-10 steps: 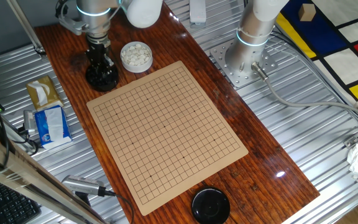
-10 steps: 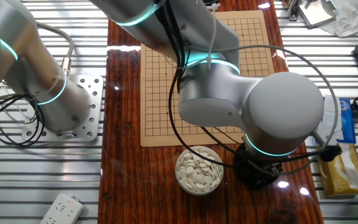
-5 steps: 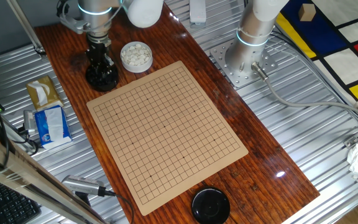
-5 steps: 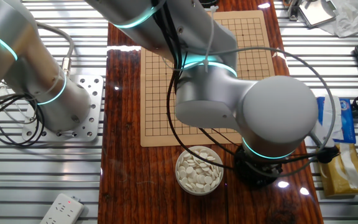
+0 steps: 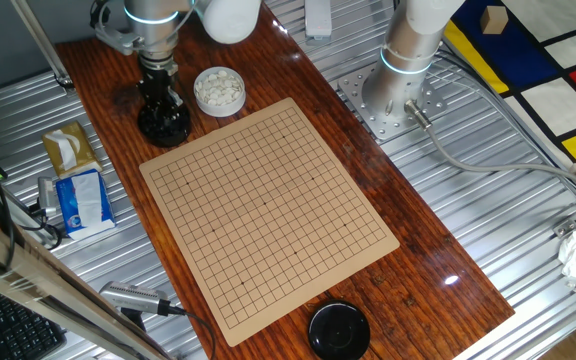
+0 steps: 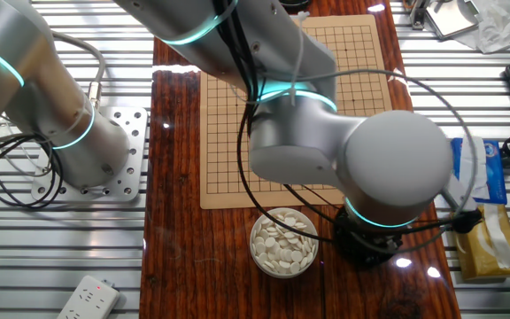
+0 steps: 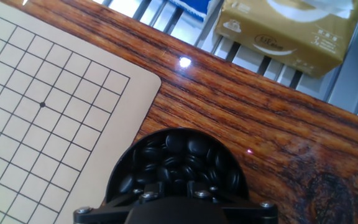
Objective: Play the first move as black on the 3-4 point in the upper right corner of the Go board
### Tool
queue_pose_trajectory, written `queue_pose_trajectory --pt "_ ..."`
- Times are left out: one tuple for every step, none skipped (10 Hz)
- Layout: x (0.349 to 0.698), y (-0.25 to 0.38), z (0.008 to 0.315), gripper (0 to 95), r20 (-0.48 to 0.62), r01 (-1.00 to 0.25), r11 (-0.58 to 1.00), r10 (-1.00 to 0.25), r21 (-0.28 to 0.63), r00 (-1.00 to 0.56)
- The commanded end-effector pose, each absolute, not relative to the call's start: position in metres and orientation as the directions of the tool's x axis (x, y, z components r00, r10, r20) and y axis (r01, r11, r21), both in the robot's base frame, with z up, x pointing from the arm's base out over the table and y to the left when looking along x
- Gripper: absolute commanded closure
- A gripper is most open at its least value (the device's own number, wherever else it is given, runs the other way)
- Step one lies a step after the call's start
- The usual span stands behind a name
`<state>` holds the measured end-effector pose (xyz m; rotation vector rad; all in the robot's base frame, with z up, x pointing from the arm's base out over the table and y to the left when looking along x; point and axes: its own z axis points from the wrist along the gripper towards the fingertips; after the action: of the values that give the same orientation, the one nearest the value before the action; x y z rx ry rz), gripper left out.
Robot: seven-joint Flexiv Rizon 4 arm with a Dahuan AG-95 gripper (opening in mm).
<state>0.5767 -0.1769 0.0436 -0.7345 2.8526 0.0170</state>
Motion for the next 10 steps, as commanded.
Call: queue_pose_trajectory --pt "0.5757 -0.1764 0.0422 76.0 -0.199 -0.486 0.873 -0.482 -0.030 -0.853" --pt "0.5755 -0.1760 0.0406 76.0 -0.202 -0.485 0.874 -0.481 -0.029 -0.853" --pt "0.5754 -0.1758 0.0398 76.0 -0.203 -0.485 0.874 -0.480 -0.027 -0.853" --pt "0.5753 -0.1758 0.0397 76.0 -0.203 -0.486 0.873 -0.481 -0.027 -0.853" --pt "0.5753 -0.1758 0.0397 76.0 -0.203 -0.486 0.873 -0.481 -0.027 -0.853" --pt "0.5753 -0.1758 0.0397 76.0 -0.203 -0.486 0.873 -0.481 -0.028 -0.853" --pt "0.5753 -0.1758 0.0397 76.0 -0.202 -0.485 0.874 -0.480 -0.029 -0.854" --pt "0.5753 -0.1758 0.0397 76.0 -0.202 -0.483 0.875 -0.478 -0.029 -0.855" --pt "0.5752 -0.1758 0.0397 76.0 -0.202 -0.481 0.876 -0.477 -0.030 -0.855" --pt "0.5751 -0.1758 0.0397 76.0 -0.201 -0.480 0.877 -0.476 -0.031 -0.856"
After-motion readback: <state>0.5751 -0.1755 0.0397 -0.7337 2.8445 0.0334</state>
